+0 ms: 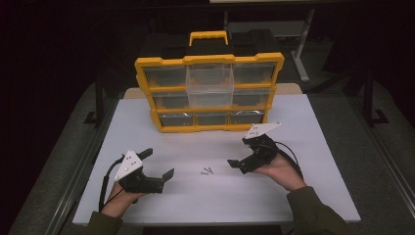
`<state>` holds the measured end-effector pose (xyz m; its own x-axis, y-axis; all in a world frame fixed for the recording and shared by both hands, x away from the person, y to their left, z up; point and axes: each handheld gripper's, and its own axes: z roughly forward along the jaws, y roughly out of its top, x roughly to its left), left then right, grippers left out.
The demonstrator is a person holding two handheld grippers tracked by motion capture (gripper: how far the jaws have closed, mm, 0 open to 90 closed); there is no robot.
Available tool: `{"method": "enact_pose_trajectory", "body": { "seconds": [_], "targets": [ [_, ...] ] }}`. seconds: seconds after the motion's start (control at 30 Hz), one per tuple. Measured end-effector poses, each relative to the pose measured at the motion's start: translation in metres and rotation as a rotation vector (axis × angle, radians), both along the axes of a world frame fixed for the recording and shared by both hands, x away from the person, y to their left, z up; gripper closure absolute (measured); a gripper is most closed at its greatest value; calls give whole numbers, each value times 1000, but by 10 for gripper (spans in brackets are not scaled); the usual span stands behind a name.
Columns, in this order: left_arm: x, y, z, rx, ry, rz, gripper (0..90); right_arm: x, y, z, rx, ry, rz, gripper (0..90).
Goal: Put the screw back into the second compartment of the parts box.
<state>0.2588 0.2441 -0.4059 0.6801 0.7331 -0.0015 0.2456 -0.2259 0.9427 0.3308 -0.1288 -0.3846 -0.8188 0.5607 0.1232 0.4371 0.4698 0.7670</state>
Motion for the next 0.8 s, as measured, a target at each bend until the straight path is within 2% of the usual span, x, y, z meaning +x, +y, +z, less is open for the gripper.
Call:
{"method": "enact_pose_trajectory", "body": {
  "seconds": [0.23, 0.43, 0.8],
  "targets": [
    [0, -2, 0, -4, 4, -1, 0, 6, 13, 0, -1, 14, 26, 52],
    [1, -2, -1, 16, 6, -6, 0, 10, 24, -2, -14, 23, 52, 81],
    [1, -4, -2, 5, 15, -10, 0, 16, 39, -2, -17, 37, 82, 137]
  ]
}}
